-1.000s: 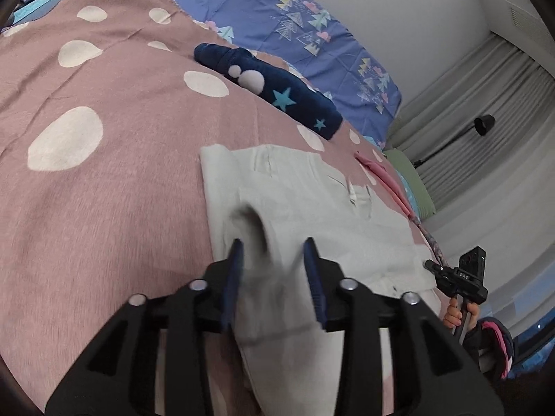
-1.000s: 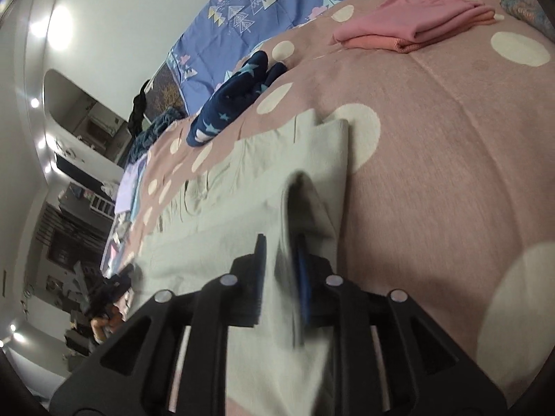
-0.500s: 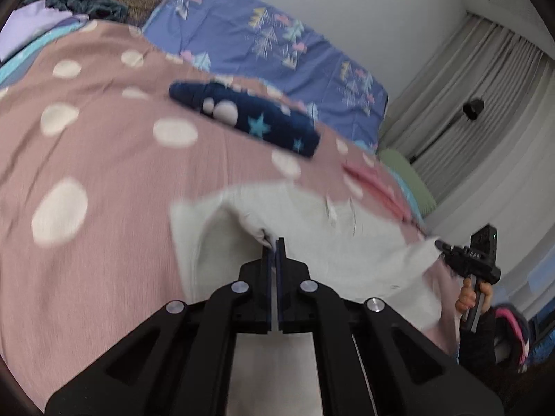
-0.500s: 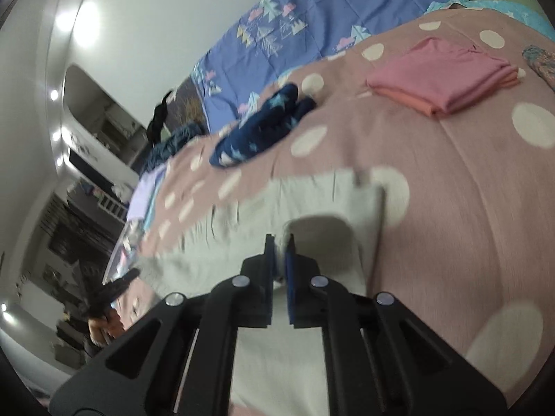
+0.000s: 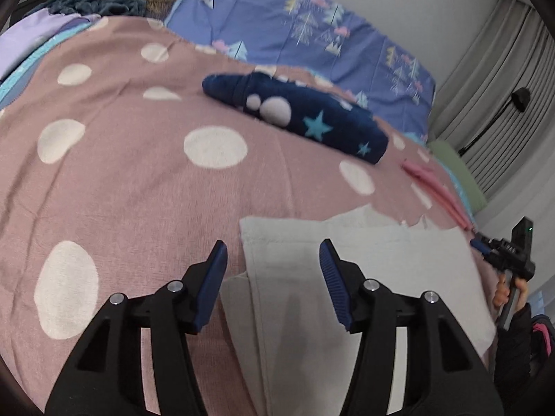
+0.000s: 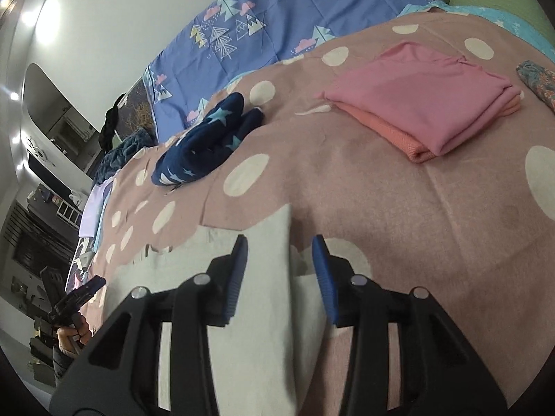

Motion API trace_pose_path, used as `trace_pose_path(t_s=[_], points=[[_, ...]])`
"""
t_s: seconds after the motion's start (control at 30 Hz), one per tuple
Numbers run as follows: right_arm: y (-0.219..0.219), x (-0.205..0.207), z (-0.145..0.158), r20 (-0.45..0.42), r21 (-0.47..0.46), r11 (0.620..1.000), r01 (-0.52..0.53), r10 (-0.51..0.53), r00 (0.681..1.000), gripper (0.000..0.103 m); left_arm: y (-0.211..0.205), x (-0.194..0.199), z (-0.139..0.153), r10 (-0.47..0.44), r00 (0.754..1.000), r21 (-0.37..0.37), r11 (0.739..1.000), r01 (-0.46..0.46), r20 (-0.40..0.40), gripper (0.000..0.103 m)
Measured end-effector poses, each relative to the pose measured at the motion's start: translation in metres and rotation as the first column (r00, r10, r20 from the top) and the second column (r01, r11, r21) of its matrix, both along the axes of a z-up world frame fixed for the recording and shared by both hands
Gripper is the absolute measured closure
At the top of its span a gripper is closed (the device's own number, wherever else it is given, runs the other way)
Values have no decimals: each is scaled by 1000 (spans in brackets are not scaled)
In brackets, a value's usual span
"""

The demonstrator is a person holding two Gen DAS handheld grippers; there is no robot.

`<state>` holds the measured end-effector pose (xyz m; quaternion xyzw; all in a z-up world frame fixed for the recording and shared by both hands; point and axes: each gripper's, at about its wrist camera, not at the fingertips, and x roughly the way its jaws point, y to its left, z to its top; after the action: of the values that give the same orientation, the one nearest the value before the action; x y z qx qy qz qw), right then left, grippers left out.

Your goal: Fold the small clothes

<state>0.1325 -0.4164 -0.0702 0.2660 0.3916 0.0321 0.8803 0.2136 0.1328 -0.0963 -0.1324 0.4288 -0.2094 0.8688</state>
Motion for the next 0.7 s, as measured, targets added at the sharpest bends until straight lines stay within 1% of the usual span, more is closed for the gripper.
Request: trace_pose_path(t_s=[0.03,0.07,0.1,0.13,0.17,0.2,0.23,0.27,0.3,0.37,0.43,0.47,0.53,0.57,0.6,0.63,0.67,0.7], points=[[2,5,-1,-5,-11,1000,-6,6,1000,63,-4,4,-4,-1,1000,17,1000,1,-9,48],[4,11,-3,-14,-24,1000,-14,13,1000,62,-7,7,-8,2,1000,36,999,-1,-15,57],[5,20,-6,-29,-36,999,-22,21,999,62,-10,11,-10,8,1000,55,998,-7,-18,72],[7,25,-8,-36,-42,999,-27,26,999,64,-11,15,-11,10,1000,64,998,-8,-26,99],[8,29,-10,-38,-43,998,-40,39,999,88,-12,17,-11,15,1000,54,998,-13,-27,99],[10,32,-8,-38,-50,998,-49,47,998,99,-12,15,-7,17,1000,45,999,-17,-5,100],[9,30,-4,-15,-55,998,-36,35,999,99,-14,12,-1,10,1000,52,999,-11,28,100],[6,24,6,37,-33,999,-37,38,999,99,-15,5,9,-4,997,58,998,-1,77,100],[5,21,11,65,-18,999,-38,39,997,99,-16,1,17,-18,993,51,999,12,116,100],[4,20,16,87,-20,999,-34,35,996,99,-15,0,28,-21,988,54,998,13,153,100],[8,31,7,35,-78,996,-38,41,999,98,-17,9,26,-7,990,90,996,-6,142,99],[8,36,-4,-7,-83,996,-38,37,999,93,-19,16,18,3,993,119,993,-17,119,99],[4,36,-18,-39,-41,999,-25,23,999,91,-25,24,2,-10,998,168,986,-2,68,97],[1,34,-23,-39,-15,1000,-17,16,999,89,-27,26,-8,-7,1000,210,978,0,30,95],[-4,28,-26,-28,12,1000,-6,6,1000,84,-29,27,-14,-3,1000,237,972,0,11,90],[-10,23,-27,-16,31,1000,0,1,1000,82,-30,22,-14,-2,1000,245,969,-4,21,87],[-13,18,-27,-7,40,999,1,-1,1000,80,-31,17,-10,4,999,252,968,-12,33,79],[-20,13,-26,4,45,999,3,-3,1000,80,-34,12,-4,7,999,266,964,-18,42,77]])
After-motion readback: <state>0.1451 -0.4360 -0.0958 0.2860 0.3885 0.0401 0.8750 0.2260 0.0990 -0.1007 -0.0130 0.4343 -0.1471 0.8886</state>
